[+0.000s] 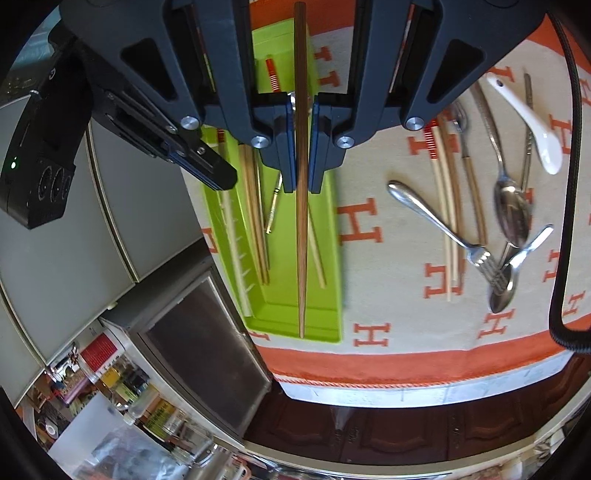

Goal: Organize utensils
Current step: 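Carry both chopsticks into the green tray and open both tools, then lower the right tool onto the white ceramic spoon and close on its handle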

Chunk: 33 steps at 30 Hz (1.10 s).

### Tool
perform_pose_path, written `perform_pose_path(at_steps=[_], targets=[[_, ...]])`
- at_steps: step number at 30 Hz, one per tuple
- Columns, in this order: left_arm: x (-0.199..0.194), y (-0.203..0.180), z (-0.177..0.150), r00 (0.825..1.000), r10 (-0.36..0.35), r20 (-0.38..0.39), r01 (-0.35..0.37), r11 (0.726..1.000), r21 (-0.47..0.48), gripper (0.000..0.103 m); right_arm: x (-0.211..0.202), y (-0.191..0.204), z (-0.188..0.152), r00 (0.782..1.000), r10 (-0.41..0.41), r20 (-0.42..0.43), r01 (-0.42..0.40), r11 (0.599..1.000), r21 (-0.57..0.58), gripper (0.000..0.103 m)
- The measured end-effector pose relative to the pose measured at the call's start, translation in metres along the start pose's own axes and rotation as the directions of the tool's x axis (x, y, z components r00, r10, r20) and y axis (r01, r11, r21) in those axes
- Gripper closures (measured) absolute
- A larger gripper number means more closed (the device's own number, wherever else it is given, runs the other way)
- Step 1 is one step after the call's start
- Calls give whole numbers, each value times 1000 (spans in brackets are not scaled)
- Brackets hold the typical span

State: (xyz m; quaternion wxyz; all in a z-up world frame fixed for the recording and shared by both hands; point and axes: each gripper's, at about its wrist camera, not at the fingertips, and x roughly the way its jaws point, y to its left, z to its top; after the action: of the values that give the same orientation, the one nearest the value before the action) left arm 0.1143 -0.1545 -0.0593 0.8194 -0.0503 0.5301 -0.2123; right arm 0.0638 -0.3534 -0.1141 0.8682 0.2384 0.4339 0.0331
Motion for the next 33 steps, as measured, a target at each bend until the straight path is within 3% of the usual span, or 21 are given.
perform_pose_path(at_steps=[5,10,19,33], targets=[[10,-5,-4,998,57,5,-57,998,42,98,10,-9,3,1000,-11,5,11,1000,15,71],[0,8,-14,995,99,14,-99,994,52,98,11,-7,3,999,-21,25,21,1000,16,71],[-22,66,-41,978,209,20,-208,978,-20,98,11,13,-15,1000,-3,5,3,1000,-4,68],[-66,124,-78,943,315,102,-309,948,-70,98,-2,93,-33,998,59,5,-58,988,-141,68]])
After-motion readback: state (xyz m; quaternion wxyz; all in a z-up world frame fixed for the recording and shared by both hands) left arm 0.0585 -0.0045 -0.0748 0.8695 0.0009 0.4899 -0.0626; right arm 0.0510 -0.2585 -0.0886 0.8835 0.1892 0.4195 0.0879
